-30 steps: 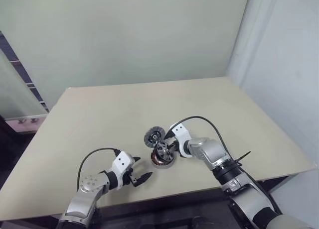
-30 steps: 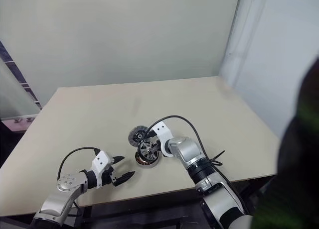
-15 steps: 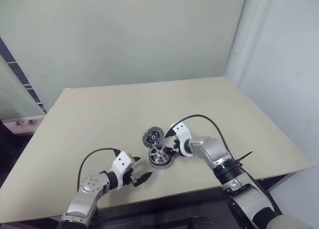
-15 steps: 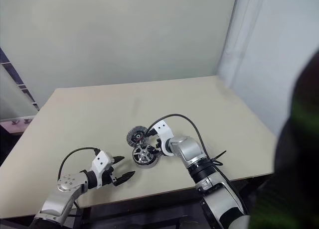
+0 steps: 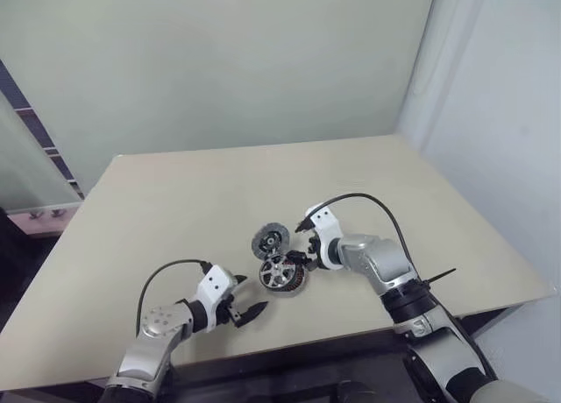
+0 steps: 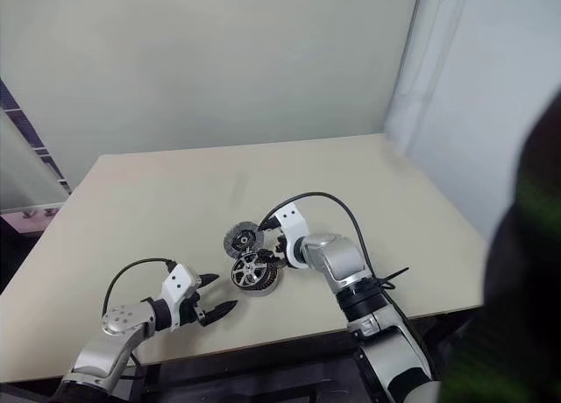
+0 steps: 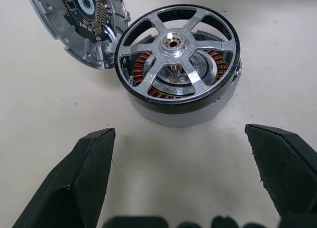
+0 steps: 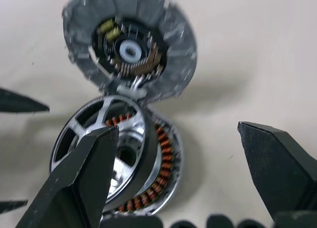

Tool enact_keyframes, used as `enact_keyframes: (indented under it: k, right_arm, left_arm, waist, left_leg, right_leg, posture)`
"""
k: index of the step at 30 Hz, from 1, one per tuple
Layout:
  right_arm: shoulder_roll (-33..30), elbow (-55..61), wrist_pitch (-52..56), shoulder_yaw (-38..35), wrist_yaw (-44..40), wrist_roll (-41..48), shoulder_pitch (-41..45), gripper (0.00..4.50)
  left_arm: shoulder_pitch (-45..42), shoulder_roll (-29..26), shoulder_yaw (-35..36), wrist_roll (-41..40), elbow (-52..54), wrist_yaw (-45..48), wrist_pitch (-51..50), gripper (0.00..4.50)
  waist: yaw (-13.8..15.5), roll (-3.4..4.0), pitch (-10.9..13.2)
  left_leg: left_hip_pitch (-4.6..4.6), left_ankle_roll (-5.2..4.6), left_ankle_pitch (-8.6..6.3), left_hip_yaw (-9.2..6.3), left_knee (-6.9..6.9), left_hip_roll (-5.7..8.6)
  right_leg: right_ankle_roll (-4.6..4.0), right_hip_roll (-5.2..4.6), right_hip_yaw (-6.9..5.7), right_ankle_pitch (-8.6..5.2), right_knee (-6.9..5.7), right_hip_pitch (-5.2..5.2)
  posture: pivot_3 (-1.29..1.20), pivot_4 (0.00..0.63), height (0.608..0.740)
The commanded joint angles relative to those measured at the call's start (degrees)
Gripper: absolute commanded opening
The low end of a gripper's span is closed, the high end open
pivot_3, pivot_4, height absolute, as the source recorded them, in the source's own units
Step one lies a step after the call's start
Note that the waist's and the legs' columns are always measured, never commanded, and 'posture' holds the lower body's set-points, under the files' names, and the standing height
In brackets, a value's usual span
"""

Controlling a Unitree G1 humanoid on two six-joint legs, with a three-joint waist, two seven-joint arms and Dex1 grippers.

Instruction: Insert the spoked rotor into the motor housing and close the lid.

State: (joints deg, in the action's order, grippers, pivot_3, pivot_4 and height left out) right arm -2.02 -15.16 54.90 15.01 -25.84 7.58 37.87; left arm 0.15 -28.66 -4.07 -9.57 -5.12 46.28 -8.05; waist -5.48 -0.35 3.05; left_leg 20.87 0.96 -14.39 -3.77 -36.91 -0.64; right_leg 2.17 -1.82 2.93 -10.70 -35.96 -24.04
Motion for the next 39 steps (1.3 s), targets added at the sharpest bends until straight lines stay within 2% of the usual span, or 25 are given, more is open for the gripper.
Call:
enact_keyframes:
  k: [1,6,8,10,19,27,39]
  right_arm:
    - [0.07,2.8,-0.41,-0.2,-0.94,1.02,0.36,4.2]
    - [-0.67,6.62,-3.76,2.25,-3.5,1.08,-1.22,4.2]
    - [-0.85,8.01,-4.63,2.83,-3.53,0.81,-2.12,3.83]
    - [-0.99,8.94,-5.68,3.1,-3.17,0.41,-2.82,3.28]
    - [-2.01,10.67,-7.65,1.69,-0.59,-0.2,-5.12,0.07]
    - [-3.1,13.83,-6.51,1.27,-1.27,0.81,-7.09,0.03]
    - [-1.03,16.01,-4.12,6.78,-2.89,1.61,-8.78,0.03]
  left_arm:
    - [-1.22,-0.61,0.44,0.23,0.49,0.11,1.04,4.5]
    - [-0.67,-0.97,1.37,-0.1,0.5,-0.23,0.74,4.5]
    - [-0.22,-1.03,2.13,-0.58,0.51,-0.58,0.57,4.5]
    - [0.06,-0.71,2.97,-1.12,0.24,-1.06,0.91,4.5]
    - [0.56,0.84,5.14,-2.19,-0.6,-2.68,0.82,4.5]
    - [0.3,1.26,5.58,-2.29,-1.03,-3.26,0.47,4.5]
    - [-0.03,1.72,5.17,-1.62,-0.04,-4.42,0.1,4.5]
  waist:
    - [-0.01,0.0,0.0]
    - [-0.01,0.0,0.0]
    - [-0.01,0.0,0.0]
    - [-0.01,0.0,0.0]
    - [0.03,-0.01,-0.01]
    - [0.03,-0.02,-0.01]
    - [0.03,-0.02,-0.01]
  left_leg:
    - [0.0,0.0,0.0,0.01,0.0,0.0]
    - [0.0,0.0,0.0,0.0,-0.01,0.0]
    - [0.0,0.0,0.0,-0.01,0.0,0.0]
    - [0.0,0.0,0.0,-0.01,0.0,0.0]
    - [0.0,0.0,0.0,0.0,-0.04,0.0]
    - [0.0,0.0,0.0,0.0,-0.02,0.0]
    - [-0.01,0.0,0.0,-0.01,-0.03,0.0]
  right_leg:
    - [0.0,0.0,0.0,0.0,0.0,0.0]
    - [0.0,0.0,0.0,0.0,0.0,0.0]
    - [0.0,0.0,-0.01,0.0,-0.01,0.0]
    - [0.0,0.0,-0.01,0.0,0.0,0.0]
    - [0.0,0.0,-0.01,0.0,0.01,0.03]
    - [0.0,0.0,-0.01,0.0,0.01,0.01]
    - [0.0,0.0,-0.02,0.0,0.01,0.02]
  posture:
    - [0.0,0.0,0.74]
    - [0.0,0.0,0.74]
    - [0.0,0.0,0.74]
    - [0.0,0.0,0.74]
    - [0.0,0.0,0.74]
    - [0.0,0.0,0.74]
    - [0.0,0.0,0.74]
